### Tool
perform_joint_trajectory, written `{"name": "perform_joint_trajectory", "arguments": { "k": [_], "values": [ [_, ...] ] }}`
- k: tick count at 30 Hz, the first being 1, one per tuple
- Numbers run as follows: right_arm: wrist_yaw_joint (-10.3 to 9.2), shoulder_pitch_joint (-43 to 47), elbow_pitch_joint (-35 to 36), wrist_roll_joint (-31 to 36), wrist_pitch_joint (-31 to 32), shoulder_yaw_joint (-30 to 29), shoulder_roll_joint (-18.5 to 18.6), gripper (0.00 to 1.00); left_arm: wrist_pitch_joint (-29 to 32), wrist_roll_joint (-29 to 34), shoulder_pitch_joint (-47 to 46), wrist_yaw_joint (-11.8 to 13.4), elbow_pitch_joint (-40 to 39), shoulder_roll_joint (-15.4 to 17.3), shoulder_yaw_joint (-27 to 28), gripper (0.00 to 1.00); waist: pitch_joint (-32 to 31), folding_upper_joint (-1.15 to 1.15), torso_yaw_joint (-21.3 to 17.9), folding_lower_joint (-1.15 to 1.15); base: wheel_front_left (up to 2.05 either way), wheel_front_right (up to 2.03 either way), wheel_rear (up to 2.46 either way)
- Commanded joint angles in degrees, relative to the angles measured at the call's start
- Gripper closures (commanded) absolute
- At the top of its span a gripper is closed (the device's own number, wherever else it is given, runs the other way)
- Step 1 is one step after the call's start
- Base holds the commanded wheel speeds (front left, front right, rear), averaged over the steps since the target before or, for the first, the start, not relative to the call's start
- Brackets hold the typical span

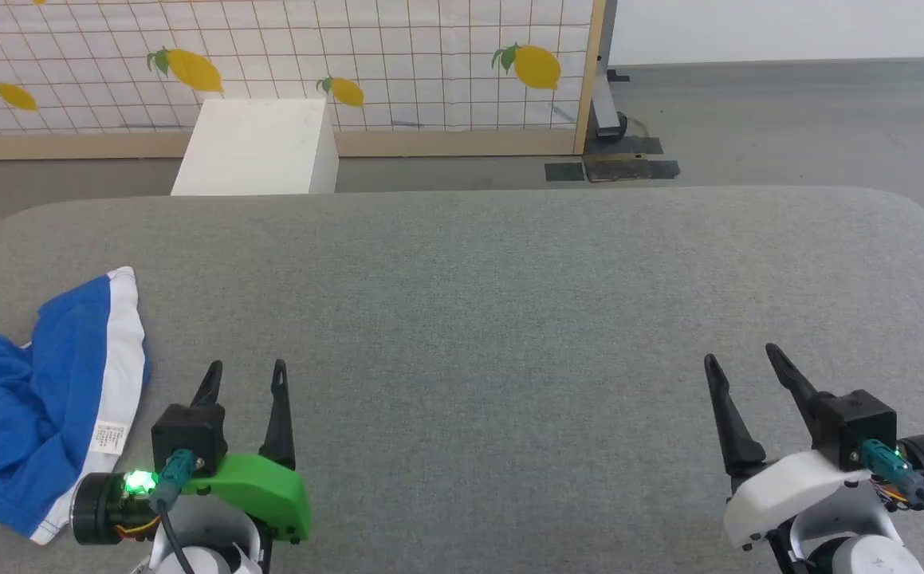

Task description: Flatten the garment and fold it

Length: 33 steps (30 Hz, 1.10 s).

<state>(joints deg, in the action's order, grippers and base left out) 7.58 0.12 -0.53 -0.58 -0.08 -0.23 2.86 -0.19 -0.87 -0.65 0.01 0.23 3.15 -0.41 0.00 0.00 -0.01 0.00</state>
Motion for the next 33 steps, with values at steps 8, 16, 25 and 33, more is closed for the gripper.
{"name": "perform_joint_trajectory", "arguments": {
  "k": [8, 16, 25, 33],
  "values": [
    [-0.01, 1.16, -0.80, -1.67, -1.72, -0.47, 0.01, 0.00, -1.68, -0.53, 0.72, -0.01, 0.51, -0.03, 0.11, 0.00, -0.01, 0.00, 0.14, 0.00, 0.00, 0.00, 0.00],
    [-0.02, 1.69, -1.24, -2.61, -2.69, -0.51, 0.01, 0.00, -2.64, -0.87, 1.12, -0.03, 0.74, 0.02, 0.54, 0.00, -0.04, 0.00, 1.32, 0.00, 0.00, 0.00, 0.00],
    [-0.02, 2.02, -1.66, -3.60, -3.74, -0.52, 0.01, 0.00, -3.69, -1.19, 1.34, -0.10, 0.80, 0.07, 1.10, 0.00, -0.18, 0.00, 3.81, 0.00, 0.00, 0.00, 0.00],
    [-0.03, 2.40, -1.87, -4.41, -4.69, -0.47, 0.01, 0.00, -4.63, -1.43, 1.80, 0.03, 0.50, 0.04, 1.37, 0.00, -0.19, 0.00, 6.92, 0.00, 0.00, 0.00, 0.00]
  ]
}}
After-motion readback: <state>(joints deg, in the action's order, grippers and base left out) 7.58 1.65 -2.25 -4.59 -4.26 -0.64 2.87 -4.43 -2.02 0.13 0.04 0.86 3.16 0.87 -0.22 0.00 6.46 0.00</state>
